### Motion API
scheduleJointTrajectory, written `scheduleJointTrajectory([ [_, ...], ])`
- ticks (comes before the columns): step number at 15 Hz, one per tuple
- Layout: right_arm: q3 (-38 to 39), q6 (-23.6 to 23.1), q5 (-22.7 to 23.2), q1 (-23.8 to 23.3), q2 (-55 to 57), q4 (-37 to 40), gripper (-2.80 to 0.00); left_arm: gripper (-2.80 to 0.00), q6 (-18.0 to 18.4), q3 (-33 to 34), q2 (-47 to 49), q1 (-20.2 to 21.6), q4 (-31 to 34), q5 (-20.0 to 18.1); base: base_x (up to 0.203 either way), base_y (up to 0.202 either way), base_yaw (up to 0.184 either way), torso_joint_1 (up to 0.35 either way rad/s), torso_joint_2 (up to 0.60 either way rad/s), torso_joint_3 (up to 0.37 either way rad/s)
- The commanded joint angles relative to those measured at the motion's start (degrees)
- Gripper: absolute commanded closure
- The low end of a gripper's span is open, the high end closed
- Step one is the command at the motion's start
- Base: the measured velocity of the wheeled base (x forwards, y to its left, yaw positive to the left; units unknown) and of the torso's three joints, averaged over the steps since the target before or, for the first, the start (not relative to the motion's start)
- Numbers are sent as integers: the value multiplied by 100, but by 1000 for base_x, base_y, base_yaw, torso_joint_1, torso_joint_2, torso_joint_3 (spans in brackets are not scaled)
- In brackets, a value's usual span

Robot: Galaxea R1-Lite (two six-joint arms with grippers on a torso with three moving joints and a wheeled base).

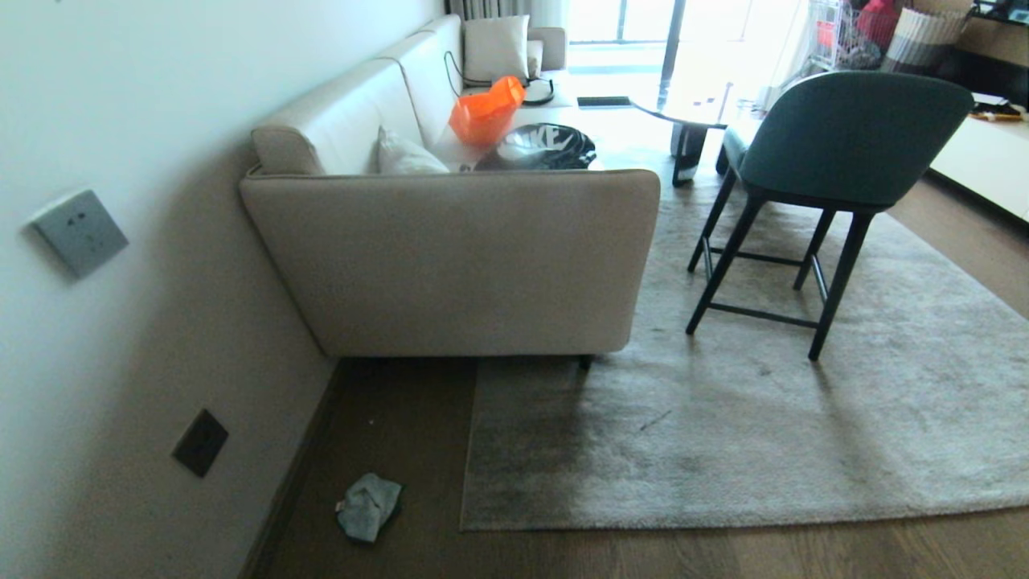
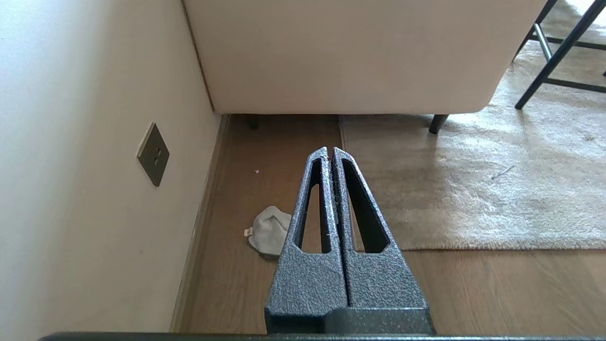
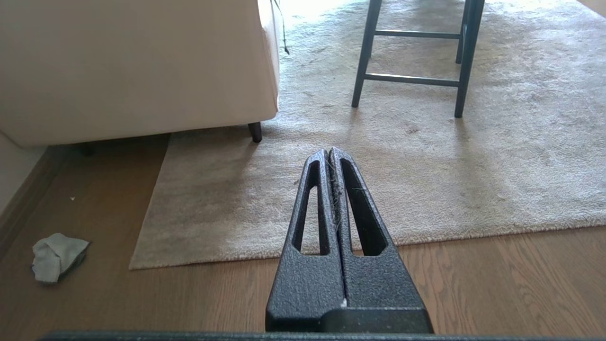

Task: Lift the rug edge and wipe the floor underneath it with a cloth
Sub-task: Pick up the rag

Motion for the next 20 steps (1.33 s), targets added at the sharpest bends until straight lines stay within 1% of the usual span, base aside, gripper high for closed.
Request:
scheduleJointTrajectory([
  [1, 0, 4, -3, 2, 9, 0, 0, 0, -2, 0, 0, 0, 2, -3, 0, 0, 0, 0, 0, 0],
  [8, 0, 4, -3, 2, 0, 0, 0, 0, -2, 0, 0, 0, 2, -3, 0, 0, 0, 16, 54, 62],
  [20, 0, 4, -3, 2, 0, 0, 0, 0, -2, 0, 0, 0, 2, -3, 0, 0, 0, 0, 0, 0],
])
